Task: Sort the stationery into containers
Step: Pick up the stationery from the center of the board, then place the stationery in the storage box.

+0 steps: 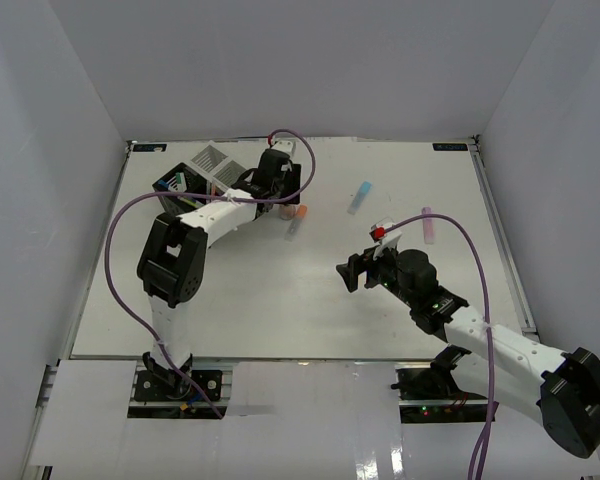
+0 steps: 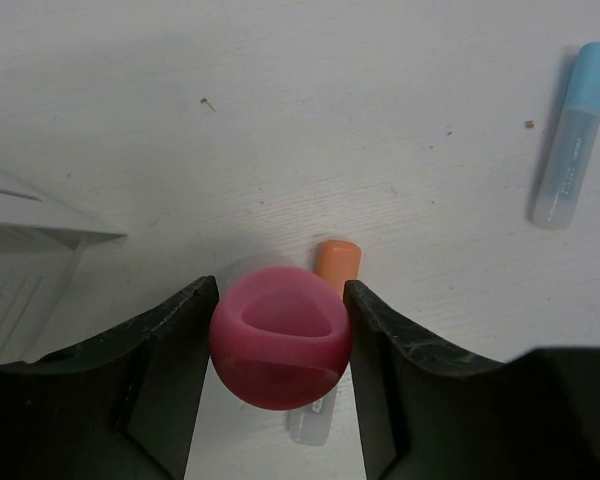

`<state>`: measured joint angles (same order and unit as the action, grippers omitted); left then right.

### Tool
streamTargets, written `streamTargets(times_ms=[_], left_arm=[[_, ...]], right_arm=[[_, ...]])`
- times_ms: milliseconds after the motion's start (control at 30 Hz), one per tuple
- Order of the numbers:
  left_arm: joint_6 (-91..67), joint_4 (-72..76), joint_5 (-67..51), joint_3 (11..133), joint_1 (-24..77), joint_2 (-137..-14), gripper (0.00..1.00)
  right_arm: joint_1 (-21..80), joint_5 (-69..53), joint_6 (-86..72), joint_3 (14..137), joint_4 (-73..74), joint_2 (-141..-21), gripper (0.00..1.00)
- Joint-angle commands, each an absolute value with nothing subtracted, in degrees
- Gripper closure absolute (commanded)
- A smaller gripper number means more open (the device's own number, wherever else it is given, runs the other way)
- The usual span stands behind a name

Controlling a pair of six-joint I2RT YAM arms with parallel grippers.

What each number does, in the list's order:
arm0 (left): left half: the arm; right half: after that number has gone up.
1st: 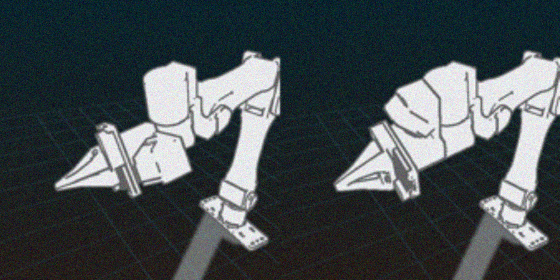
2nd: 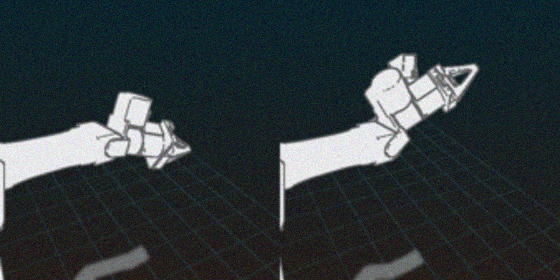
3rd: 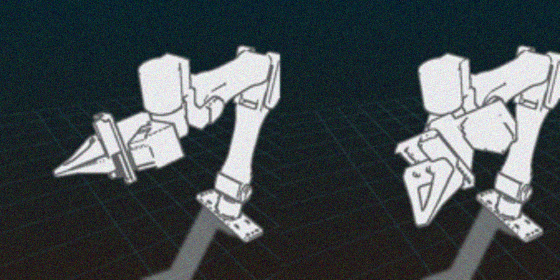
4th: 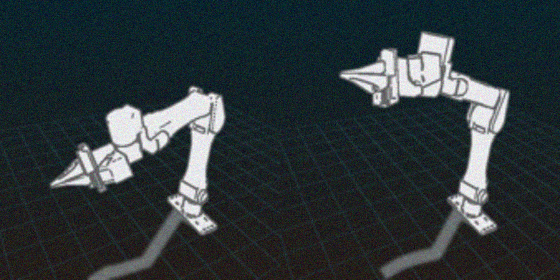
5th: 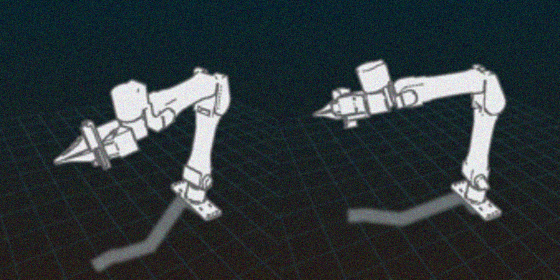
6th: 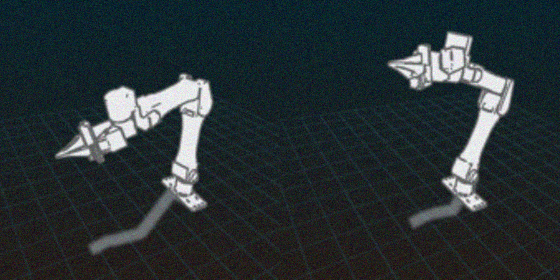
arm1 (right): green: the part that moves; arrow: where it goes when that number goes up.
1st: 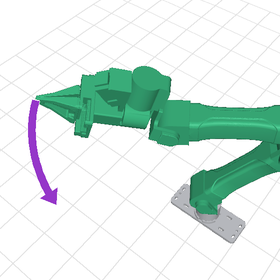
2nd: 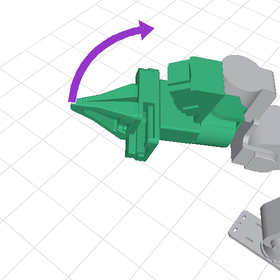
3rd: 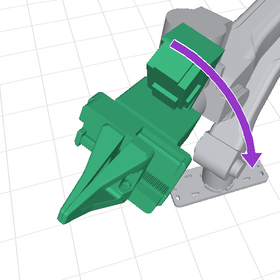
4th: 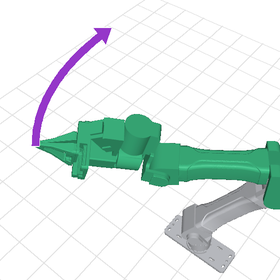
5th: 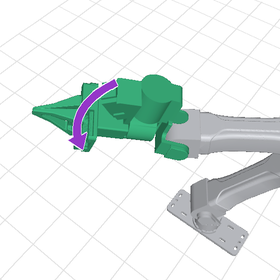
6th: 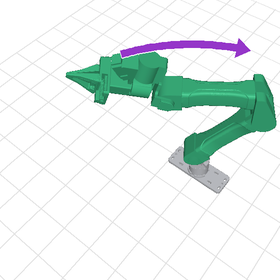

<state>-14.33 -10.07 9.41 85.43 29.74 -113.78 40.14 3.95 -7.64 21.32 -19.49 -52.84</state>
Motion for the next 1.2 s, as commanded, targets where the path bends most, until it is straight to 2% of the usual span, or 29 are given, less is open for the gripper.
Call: streamTargets(times_ms=[0, 100, 267, 433, 533, 833, 1167], left_arm=[[-13.6, -9.8, 10.4, 88.7, 29.7, -113.0, 0.37], [-13.6, -10.3, 10.4, 89.4, 29.7, -111.3, 0.53], [-12.2, -11.4, 12.6, 91.6, 29.6, -106.5, 0.63], [-7.1, -11.9, 18.7, 94.9, 28.9, -101.6, 0.64], [-5.6, -13.3, 20.3, 97.8, 24.5, -100.8, 0.64], [-9.5, -16.4, 16.6, 102.5, 11.3, -102.1, 0.63], [-11.6, -14.7, 12.9, 101.4, 7.0, -108.3, 0.62]], right_arm=[[40.0, 4.7, -7.0, 20.8, -21.1, -51.9, 0.08], [40.0, 4.7, -7.0, 20.7, -21.1, -51.6, 0.08], [39.9, 4.6, -7.0, 20.7, -21.1, -51.4, 0.08], [40.0, 4.4, -7.0, 20.7, -21.1, -51.2, 0.08], [39.9, 4.4, -6.9, 20.5, -21.1, -50.9, 0.08], [40.0, 4.1, -7.0, 20.6, -21.1, -51.4, 0.08], [40.0, 4.5, -7.0, 20.5, -21.0, -51.9, 0.08]])
